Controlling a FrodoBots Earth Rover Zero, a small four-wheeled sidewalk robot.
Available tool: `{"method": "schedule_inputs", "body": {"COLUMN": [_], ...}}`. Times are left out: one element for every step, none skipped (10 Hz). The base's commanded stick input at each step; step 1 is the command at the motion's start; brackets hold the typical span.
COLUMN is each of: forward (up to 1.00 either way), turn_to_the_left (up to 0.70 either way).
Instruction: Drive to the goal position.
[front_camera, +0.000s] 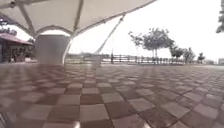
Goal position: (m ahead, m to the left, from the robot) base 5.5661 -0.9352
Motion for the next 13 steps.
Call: {"method": "schedule_inputs", "body": {"forward": [0.70, 0.70, 0.70, 0.70, 0.70, 0.70, 0.70, 0.70, 0.70, 0.70, 0.70, 0.70, 0.70], "turn_to_the_left": [-0.27, -0.27, -0.27, -0.27, -0.27, -0.27, -0.27, -0.27, -0.27, -0.27, -0.27, -0.27, -0.27]}}
